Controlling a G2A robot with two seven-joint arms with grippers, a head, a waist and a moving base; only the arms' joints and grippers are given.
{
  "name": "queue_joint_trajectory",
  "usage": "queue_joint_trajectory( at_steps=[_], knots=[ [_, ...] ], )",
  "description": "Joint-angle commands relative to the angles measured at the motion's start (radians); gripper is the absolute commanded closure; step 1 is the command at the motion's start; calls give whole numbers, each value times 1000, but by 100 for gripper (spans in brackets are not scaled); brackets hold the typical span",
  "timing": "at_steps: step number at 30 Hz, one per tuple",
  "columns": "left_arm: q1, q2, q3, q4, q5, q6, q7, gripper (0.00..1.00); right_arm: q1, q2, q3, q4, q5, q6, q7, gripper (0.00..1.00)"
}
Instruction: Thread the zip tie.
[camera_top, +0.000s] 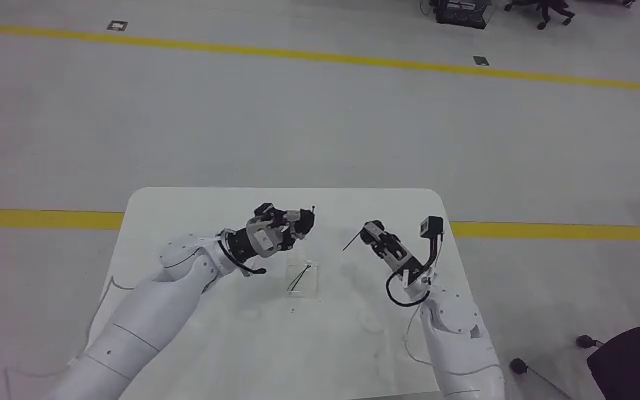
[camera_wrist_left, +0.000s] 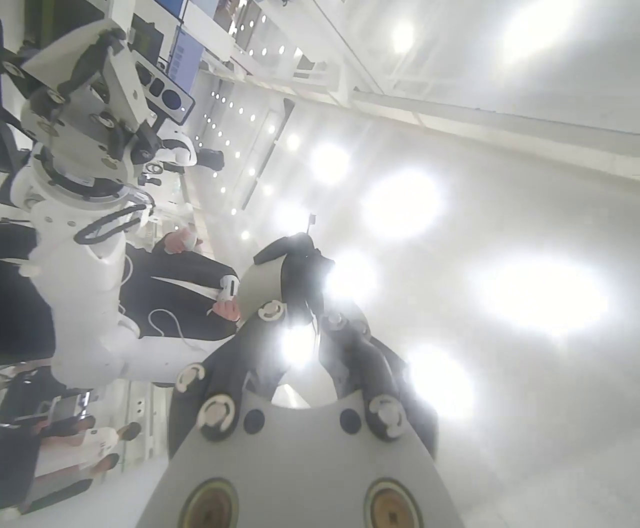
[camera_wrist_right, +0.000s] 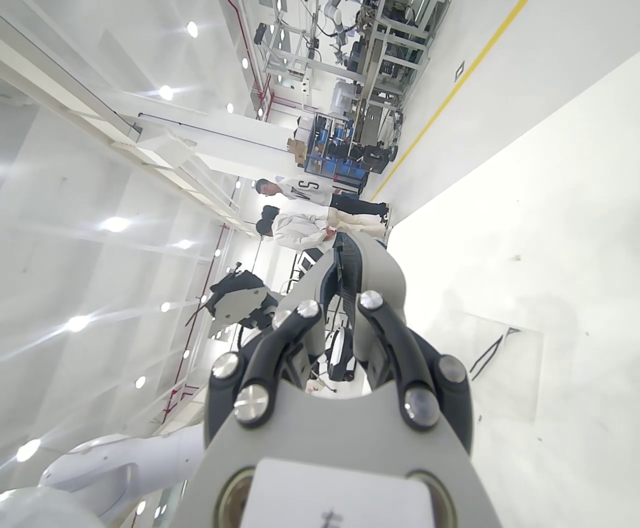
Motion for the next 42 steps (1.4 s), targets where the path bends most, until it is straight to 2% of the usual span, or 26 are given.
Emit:
queue_joint_trajectory(
  at_steps=[1,7,11,16,26,30,33,37,40,42],
  knots=[
    [6,0,-2,-7,-20,23,21,100,-1,1,-1,-4,-8,0,-5,100],
    [26,1,-13,-11,-93,82,84,100,-8,2,-5,-16,-24,0,-19,100],
    [38,1,-20,-15,-140,107,113,100,-13,3,-8,-21,-30,0,-23,100],
    [43,3,-23,-19,-143,117,140,100,-17,5,-11,-23,-35,0,-29,100],
    [43,4,-23,-19,-132,115,146,100,-18,5,-12,-23,-37,0,-30,100],
    [64,-1,-32,-28,-235,128,210,100,-18,5,-12,-23,-37,0,-30,100],
    [71,-5,-39,-33,-303,144,262,100,-18,5,-12,-23,-37,0,-30,100],
    [76,-6,-35,-42,-375,144,323,100,-18,5,-12,-23,-37,0,-30,100],
    [80,-4,-30,-46,-439,144,352,100,-18,5,-12,-23,-37,0,-30,100],
    [87,-5,-34,-47,-440,144,359,100,-18,5,-12,-23,-37,0,-30,100]
  ],
)
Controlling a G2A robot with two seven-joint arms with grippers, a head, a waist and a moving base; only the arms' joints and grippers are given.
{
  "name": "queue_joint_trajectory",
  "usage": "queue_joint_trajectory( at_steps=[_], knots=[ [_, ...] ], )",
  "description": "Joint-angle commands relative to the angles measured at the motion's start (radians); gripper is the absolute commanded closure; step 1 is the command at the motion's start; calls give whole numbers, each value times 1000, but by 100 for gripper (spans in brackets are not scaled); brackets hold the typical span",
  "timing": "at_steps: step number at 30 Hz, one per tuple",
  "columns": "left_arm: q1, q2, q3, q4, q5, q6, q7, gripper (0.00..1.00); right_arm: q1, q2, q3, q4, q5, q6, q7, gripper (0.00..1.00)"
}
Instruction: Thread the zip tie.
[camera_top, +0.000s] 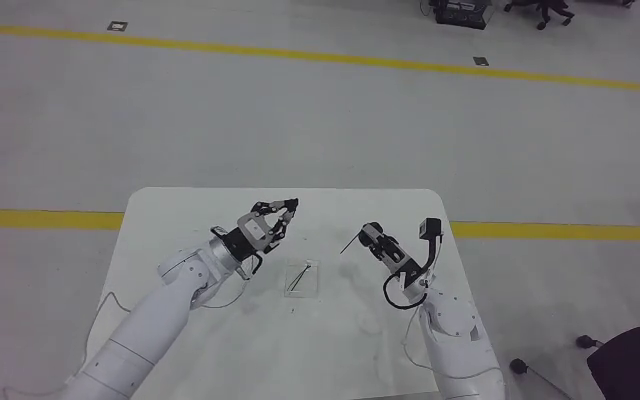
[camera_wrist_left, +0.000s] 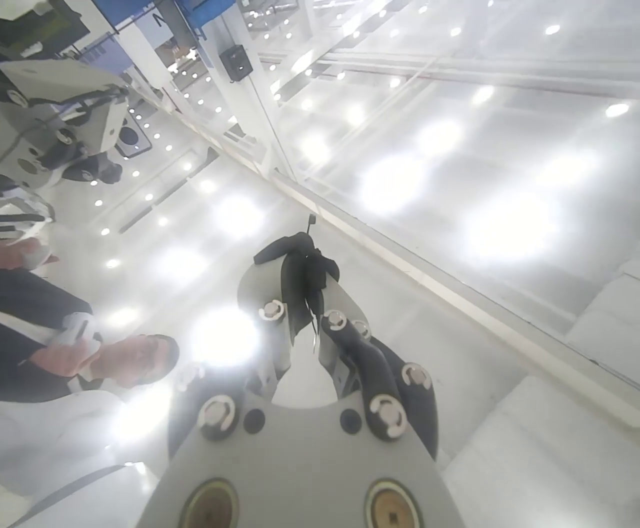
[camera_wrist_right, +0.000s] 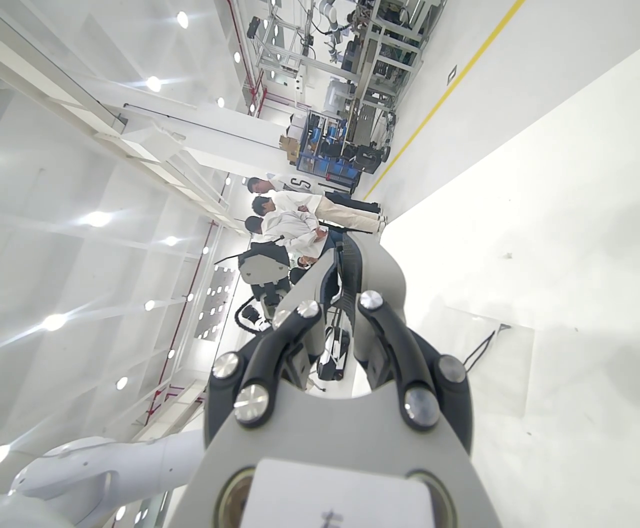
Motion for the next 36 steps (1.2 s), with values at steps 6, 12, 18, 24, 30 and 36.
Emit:
queue_joint_trajectory(
  at_steps=[6,12,18,24,30,36],
  knots=[
    [21,-17,-21,6,4,0,10,100,0,0,0,0,0,0,0,100],
    [26,-40,-37,15,4,0,9,100,0,0,0,0,0,0,0,100],
    [23,-40,-36,14,4,0,8,100,0,0,0,0,0,0,0,100],
    [29,-39,-35,-2,30,-24,-7,100,0,0,0,0,0,0,0,100],
    [10,-25,-14,13,306,-126,-185,100,0,0,0,0,0,0,0,100],
    [-11,-16,12,55,465,-205,-327,100,0,0,0,0,0,0,0,100]
  ],
)
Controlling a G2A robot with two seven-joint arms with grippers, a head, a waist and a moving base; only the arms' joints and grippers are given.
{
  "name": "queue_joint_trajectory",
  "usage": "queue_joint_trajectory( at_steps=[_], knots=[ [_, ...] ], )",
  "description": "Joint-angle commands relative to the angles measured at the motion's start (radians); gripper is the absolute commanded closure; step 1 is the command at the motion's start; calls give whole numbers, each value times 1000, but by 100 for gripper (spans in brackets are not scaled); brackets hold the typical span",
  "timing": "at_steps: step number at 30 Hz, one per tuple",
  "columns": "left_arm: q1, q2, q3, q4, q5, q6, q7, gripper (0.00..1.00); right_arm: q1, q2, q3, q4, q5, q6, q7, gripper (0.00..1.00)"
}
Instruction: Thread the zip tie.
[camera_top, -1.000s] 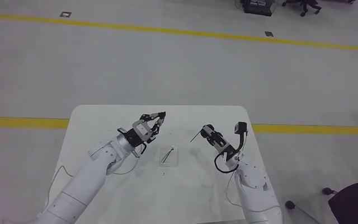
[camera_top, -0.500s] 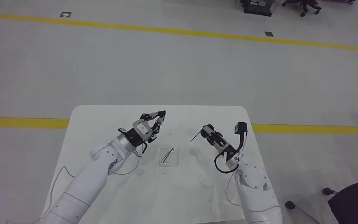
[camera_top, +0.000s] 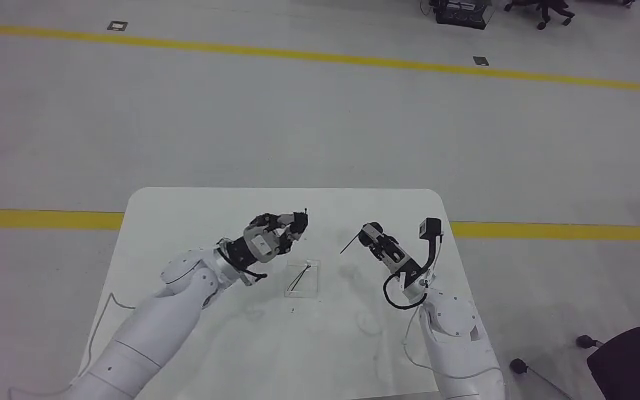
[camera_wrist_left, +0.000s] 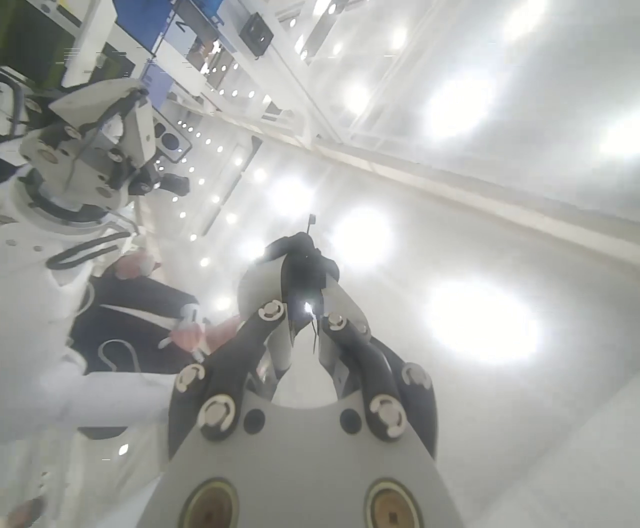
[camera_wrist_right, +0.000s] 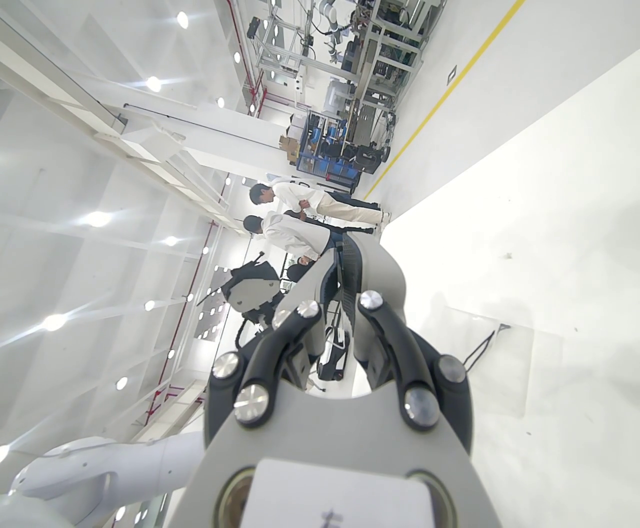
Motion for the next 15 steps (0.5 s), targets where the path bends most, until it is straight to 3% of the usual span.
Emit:
queue_joint_trajectory(
  at_steps=[1,10,12,15],
  knots=[
    [-4,1,4,7,23,-10,-18,100,0,0,0,0,0,0,0,100],
    [-4,1,4,7,23,-10,-18,100,0,0,0,0,0,0,0,100],
    [-9,5,13,-10,96,-22,-3,100,0,0,0,0,0,0,0,100],
    [-24,19,20,-36,266,-50,-29,100,0,0,0,0,0,0,0,100]
  ],
)
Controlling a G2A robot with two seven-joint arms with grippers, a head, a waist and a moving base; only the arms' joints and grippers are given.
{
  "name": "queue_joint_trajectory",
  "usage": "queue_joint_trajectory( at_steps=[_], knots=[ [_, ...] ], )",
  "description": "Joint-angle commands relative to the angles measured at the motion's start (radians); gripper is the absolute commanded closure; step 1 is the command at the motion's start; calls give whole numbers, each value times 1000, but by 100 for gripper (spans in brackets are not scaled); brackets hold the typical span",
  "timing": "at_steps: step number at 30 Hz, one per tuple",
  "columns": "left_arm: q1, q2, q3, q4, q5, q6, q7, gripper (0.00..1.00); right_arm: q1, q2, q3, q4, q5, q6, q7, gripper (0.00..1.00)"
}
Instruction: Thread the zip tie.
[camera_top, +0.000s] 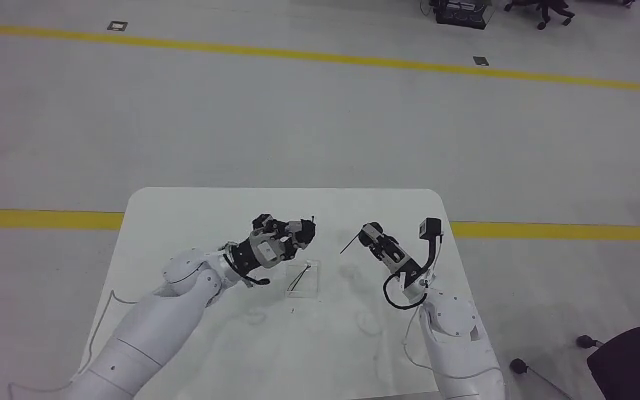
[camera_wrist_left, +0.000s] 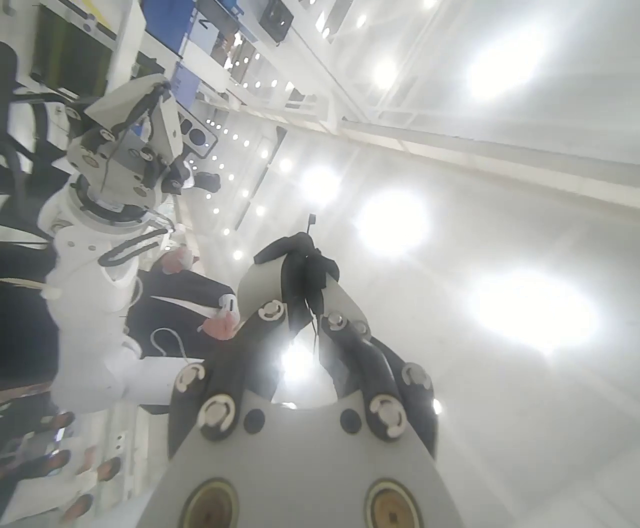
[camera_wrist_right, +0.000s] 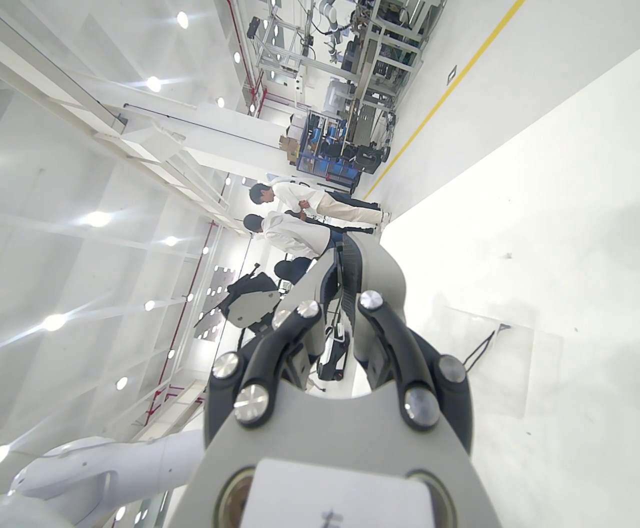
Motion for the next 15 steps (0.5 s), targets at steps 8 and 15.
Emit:
queue_joint_trajectory(
  at_steps=[8,15],
  knots=[
    [-19,32,9,-56,369,-126,-99,100,0,0,0,0,0,0,0,100],
    [-25,46,33,-87,517,-202,-129,100,0,0,0,0,0,0,0,100]
  ],
)
